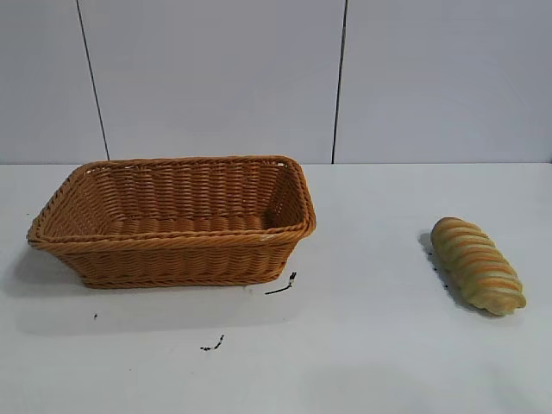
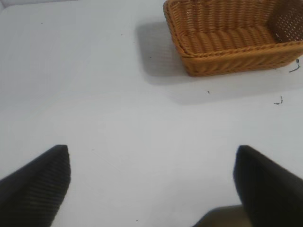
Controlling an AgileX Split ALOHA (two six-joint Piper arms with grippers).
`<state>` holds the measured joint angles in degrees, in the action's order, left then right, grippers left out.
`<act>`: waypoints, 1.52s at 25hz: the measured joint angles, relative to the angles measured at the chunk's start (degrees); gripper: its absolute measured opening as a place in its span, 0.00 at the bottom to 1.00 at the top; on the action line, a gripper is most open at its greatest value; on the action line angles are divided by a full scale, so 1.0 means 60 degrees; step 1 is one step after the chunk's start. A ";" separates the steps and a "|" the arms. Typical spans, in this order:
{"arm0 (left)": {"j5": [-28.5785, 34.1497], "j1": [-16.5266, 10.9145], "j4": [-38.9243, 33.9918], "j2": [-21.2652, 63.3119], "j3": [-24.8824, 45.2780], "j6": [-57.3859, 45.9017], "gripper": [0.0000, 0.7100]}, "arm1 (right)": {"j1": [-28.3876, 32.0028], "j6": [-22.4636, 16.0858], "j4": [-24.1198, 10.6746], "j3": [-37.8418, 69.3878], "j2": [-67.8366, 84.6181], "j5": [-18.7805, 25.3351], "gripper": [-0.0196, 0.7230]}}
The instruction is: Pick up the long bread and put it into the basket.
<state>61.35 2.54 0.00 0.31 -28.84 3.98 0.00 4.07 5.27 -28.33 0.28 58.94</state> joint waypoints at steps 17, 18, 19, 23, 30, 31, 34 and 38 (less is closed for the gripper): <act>0.0000 0.0000 0.0000 0.0000 0.0000 0.0000 0.98 | 0.0000 0.0000 0.0077 -0.2138 -0.8407 -0.0418 0.96; 0.0000 0.0000 0.0000 0.0000 0.0000 0.0000 0.98 | 0.0000 0.0000 0.0077 -0.2427 -0.8891 -0.0446 0.96; 0.0000 0.0000 0.0000 0.0000 0.0000 0.0000 0.98 | 0.0000 0.0000 0.0077 -0.2715 -0.9457 -0.0478 0.96; 0.0000 0.0000 0.0000 0.0000 0.0000 0.0000 0.98 | 0.0000 0.0033 0.0056 -0.3844 -1.1517 -0.0408 0.96; 0.0000 0.0000 0.0000 0.0000 0.0000 0.0000 0.98 | 0.0000 0.0063 -0.0029 -0.6062 -1.4748 -0.0318 0.96; 0.0000 0.0000 0.0000 0.0000 0.0000 0.0000 0.98 | 0.0000 0.0063 -0.0029 -0.6380 -1.5180 -0.0341 0.96; 0.0000 0.0000 0.0000 0.0000 0.0000 0.0000 0.98 | 0.0000 0.0063 -0.0029 -0.7165 -1.6299 -0.0479 0.96; 0.0000 0.0000 0.0000 0.0000 0.0000 0.0000 0.98 | -0.0017 0.0063 -0.0029 -0.7877 -1.7615 -0.0801 0.96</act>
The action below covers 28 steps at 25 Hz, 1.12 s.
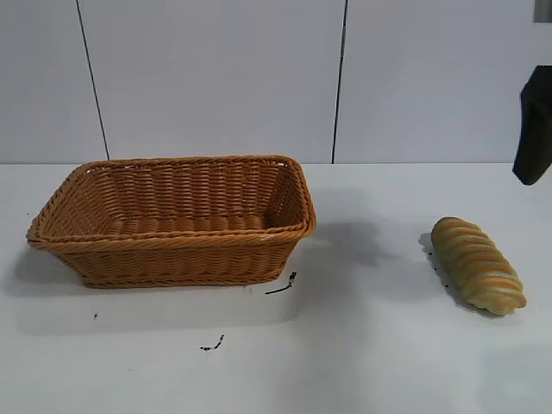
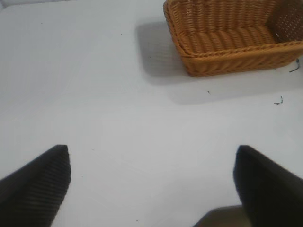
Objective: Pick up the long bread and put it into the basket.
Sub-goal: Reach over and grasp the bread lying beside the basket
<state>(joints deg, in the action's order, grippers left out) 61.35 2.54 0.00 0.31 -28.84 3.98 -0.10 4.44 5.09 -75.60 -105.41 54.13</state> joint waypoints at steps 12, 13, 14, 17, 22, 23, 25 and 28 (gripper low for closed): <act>0.0000 0.0000 0.0000 0.0000 0.0000 0.0000 0.98 | -0.0505 -0.0470 -0.0201 -0.0611 -0.1629 -0.0689 0.96; 0.0000 0.0000 0.0000 0.0000 0.0000 0.0000 0.98 | -0.0505 -0.0483 -0.0218 -0.0620 -0.1712 -0.0764 0.96; 0.0000 0.0000 0.0000 0.0000 0.0000 0.0000 0.98 | -0.0505 -0.0502 -0.0228 -0.0632 -0.1800 -0.0858 0.96; 0.0000 0.0000 0.0000 0.0000 0.0000 0.0000 0.98 | -0.0505 -0.0576 -0.0237 -0.0632 -0.2128 -0.1184 0.96; 0.0000 0.0000 0.0000 0.0000 0.0000 0.0000 0.98 | -0.0505 -0.0640 -0.0228 -0.0632 -0.2664 -0.1590 0.96; 0.0000 0.0000 0.0000 0.0000 0.0000 0.0000 0.98 | -0.0505 -0.0640 -0.0228 -0.0632 -0.2743 -0.1617 0.96; 0.0000 0.0000 0.0000 0.0000 0.0000 0.0000 0.98 | -0.0505 -0.0640 -0.0228 -0.0632 -0.2796 -0.1716 0.96; 0.0000 0.0000 0.0000 0.0000 0.0000 0.0000 0.98 | -0.0505 -0.0640 -0.0218 -0.0632 -0.2796 -0.1809 0.96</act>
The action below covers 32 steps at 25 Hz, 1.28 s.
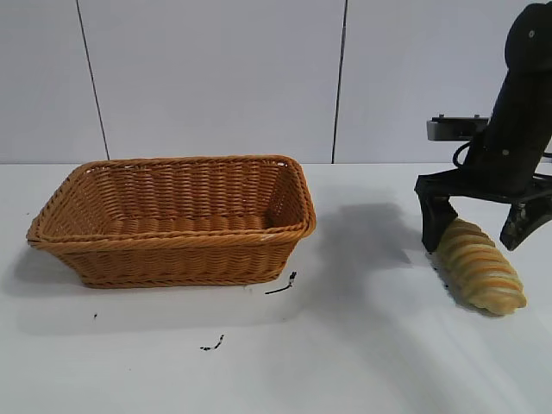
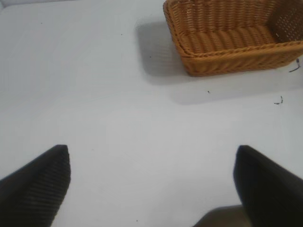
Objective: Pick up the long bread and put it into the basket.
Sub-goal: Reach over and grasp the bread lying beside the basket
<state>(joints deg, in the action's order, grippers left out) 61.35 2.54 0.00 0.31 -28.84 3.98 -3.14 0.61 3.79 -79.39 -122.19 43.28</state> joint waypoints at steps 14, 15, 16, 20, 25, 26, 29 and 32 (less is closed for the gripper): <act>0.0000 0.0000 0.0000 0.0000 0.0000 0.0000 0.98 | 0.0000 0.0138 0.0000 -0.0010 -0.0163 0.0020 0.95; 0.0000 0.0000 0.0000 0.0000 0.0000 0.0000 0.98 | 0.0000 0.0138 0.0000 -0.0010 -0.0175 0.0020 0.94; 0.0000 0.0000 0.0000 0.0000 0.0000 0.0000 0.98 | 0.0000 0.0138 -0.0009 -0.0010 -0.0175 0.0020 0.90; 0.0000 0.0000 0.0000 0.0000 0.0000 0.0000 0.98 | 0.0000 0.0145 -0.0009 -0.0019 -0.0175 0.0072 0.58; 0.0000 0.0000 0.0000 0.0000 0.0000 0.0000 0.98 | 0.0000 0.0145 0.0000 -0.0019 -0.0138 0.0128 0.30; 0.0000 0.0000 0.0000 0.0000 0.0000 0.0000 0.98 | 0.0000 0.0145 0.0000 -0.0019 -0.0072 0.0183 0.29; 0.0000 0.0000 0.0000 0.0000 0.0000 0.0000 0.98 | 0.0000 0.0145 -0.0021 -0.0271 0.0228 0.0476 0.28; 0.0000 0.0000 0.0000 0.0000 0.0000 0.0000 0.98 | 0.0000 0.0145 -0.0028 -0.0981 0.0767 0.1229 0.28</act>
<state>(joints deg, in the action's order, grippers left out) 61.35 2.54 0.00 0.31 -28.84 3.98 -3.14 1.48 3.62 -85.27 -117.58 50.65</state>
